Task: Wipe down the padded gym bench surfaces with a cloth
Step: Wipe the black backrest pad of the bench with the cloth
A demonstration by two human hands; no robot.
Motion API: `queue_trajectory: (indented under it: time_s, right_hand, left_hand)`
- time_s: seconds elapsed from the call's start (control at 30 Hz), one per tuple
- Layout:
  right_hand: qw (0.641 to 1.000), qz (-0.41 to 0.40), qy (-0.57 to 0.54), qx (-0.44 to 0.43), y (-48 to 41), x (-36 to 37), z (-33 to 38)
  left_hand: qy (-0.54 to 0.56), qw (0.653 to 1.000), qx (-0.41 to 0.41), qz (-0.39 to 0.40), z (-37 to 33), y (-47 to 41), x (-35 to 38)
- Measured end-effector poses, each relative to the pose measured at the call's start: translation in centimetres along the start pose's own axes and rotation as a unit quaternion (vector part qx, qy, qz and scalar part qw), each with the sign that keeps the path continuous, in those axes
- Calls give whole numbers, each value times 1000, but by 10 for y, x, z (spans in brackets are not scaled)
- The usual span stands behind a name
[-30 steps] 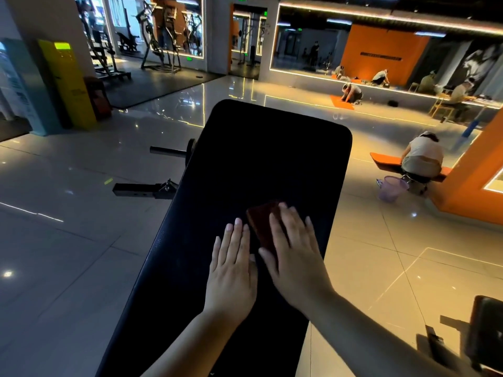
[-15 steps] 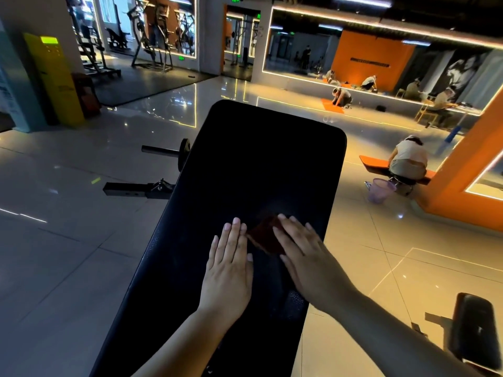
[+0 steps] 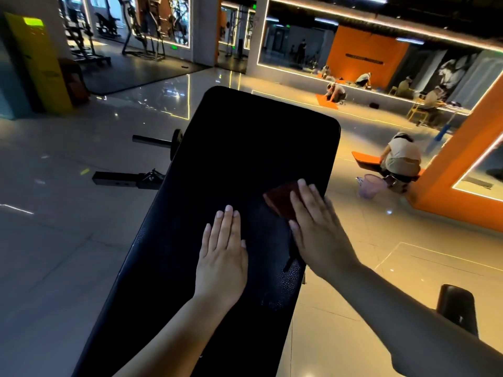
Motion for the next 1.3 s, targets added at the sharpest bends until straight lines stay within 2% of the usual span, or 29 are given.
queue_trajectory:
  time_s: [0.07,0.17,0.27,0.33,0.43,0.5,0.6,0.67,0.73,0.83,0.9,1.0,1.07,1.13,1.23,1.3]
  right_hand:
    - [999,-2,-45,21,0,6,12]
    - [995,8,-61,-81,10,20,19]
    - [987,3,-28,-159,-6,13,-14]
    - [992,-24,-36,-122,-32,3,-35]
    - [992,-59,-106,-39,-55,-5,-38]
    - [987,-60,-118,-93,-47,3,-30]
    - [964,-57,-94,-243,-30,10,-40]
    - [953,-90,-72,-282,-45,6,-62]
    - [960,-126,-69,-239,-71,0,-80]
    - [972,-125,-142,-139,-91,-9,-88]
    - [968,-129,-150,-157,-76,-4,-74]
    - [949,-107,-114,-276,-42,7,-56]
    - [943,-98,-95,-303,-50,4,-66]
    - [956,-102,-92,-261,-74,-3,-80]
    - [974,-104,-143,-141,-90,-11,-86]
    - [972,-108,-144,-154,-71,-4,-68]
  left_hand:
    - [5,1000,-22,0,-8,1,-2]
    - [29,998,-63,-4,-23,2,-5]
    - [49,993,-104,-18,-42,0,-6]
    - [53,993,-103,-30,-61,-6,-3]
    - [50,991,-112,-54,-87,-18,10]
    - [32,989,-130,-69,-94,-23,20]
    - [-15,986,-141,-90,-95,-24,26]
    - [-14,983,-149,-107,-96,-25,26]
    - [-10,980,-157,-120,-97,-26,26]
    - [-19,977,-168,-127,-100,-27,26]
    - [-24,976,-172,-128,-100,-26,27]
    - [-33,976,-172,-128,-98,-25,28]
    - [-32,977,-171,-126,-98,-24,27]
    - [-28,977,-176,-120,-100,-25,25]
    - [-22,977,-177,-115,-102,-25,22]
    - [-30,978,-171,-113,-99,-24,24]
Point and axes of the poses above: each hand's wrist, its own y-axis away from the middle knuckle, its own x-axis out of the palm, z = x × y, the point moved 3 cm from there along -y, towards the middle knuckle, and after that the axes turned 3 degrees about y, right-handed, at the moved point
